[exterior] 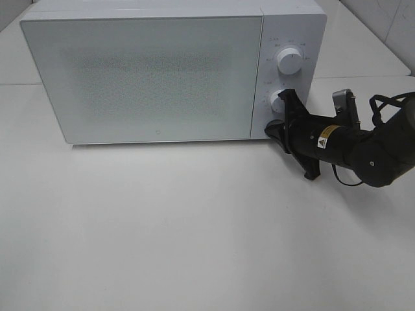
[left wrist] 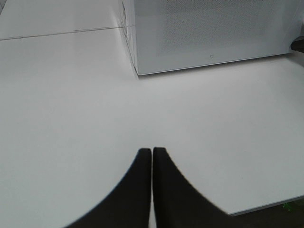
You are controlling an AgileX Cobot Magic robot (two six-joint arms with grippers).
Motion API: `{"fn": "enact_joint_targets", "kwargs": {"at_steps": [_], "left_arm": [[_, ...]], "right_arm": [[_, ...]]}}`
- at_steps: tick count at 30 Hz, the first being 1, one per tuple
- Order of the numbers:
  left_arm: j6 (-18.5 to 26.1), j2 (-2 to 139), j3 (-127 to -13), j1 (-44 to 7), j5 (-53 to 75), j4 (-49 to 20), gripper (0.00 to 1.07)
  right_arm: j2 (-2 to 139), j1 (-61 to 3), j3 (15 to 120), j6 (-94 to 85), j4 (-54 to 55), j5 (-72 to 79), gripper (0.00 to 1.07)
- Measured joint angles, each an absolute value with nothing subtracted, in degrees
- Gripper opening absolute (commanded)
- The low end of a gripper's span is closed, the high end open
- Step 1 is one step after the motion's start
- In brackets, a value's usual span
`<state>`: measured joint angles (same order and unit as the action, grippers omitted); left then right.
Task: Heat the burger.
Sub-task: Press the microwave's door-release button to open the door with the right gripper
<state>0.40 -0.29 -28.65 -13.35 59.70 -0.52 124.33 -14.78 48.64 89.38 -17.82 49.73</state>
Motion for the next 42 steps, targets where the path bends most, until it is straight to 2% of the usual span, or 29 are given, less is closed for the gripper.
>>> {"fn": "enact_joint_targets", "kwargs": {"at_steps": [27, 35, 42], "left_arm": [[0.4, -0.3, -28.6, -13.3, 59.7, -0.5, 0.0], [0.4, -0.3, -28.6, -13.3, 59.7, -0.5, 0.0], [0.4, -0.3, -28.6, -13.3, 59.7, -0.5, 0.0]], "right_arm": [[124.7, -14.9, 49.6, 95.9, -14.8, 49.8, 0.0], [124.6, -14.3, 49.7, 99.5, -19.0, 49.8, 0.0], [121.0, -13.6, 52.4, 101.4, -28.7, 38.3, 0.02]]}}
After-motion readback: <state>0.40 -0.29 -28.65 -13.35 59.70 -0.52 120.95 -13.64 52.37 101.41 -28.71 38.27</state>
